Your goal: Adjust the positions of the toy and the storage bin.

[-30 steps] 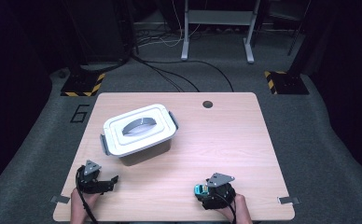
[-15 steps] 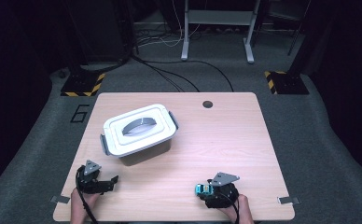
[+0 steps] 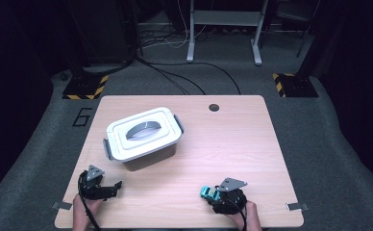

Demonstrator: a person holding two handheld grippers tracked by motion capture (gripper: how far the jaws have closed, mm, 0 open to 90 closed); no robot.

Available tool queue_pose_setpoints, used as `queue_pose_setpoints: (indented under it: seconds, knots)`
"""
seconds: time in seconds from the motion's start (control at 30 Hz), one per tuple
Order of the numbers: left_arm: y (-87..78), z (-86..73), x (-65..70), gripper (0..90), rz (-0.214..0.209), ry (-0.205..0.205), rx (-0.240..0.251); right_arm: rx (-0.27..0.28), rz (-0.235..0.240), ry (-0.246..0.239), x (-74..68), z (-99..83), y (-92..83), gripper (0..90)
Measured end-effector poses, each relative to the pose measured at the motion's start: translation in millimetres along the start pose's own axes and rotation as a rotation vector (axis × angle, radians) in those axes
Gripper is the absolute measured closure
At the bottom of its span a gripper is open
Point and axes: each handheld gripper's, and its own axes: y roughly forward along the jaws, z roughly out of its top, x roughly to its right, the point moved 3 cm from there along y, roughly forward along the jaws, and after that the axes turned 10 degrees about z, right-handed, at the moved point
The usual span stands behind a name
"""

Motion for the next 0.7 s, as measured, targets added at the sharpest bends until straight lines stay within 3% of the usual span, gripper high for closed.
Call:
queue_pose_setpoints:
  seconds: [0.2, 0.7]
  knots:
    - [-0.1, -0.1, 0.3, 7.2, -0.001, -0.002, -0.001, -0.007, -0.003, -0.028, -2.0, 5.3, 5.9, 48.0]
    - [-0.2, -0.1, 0.2, 7.3, 0.000, 0.000, -0.002, 0.047, -0.023, 0.003, 0.1, -0.4, -3.9, 50.1]
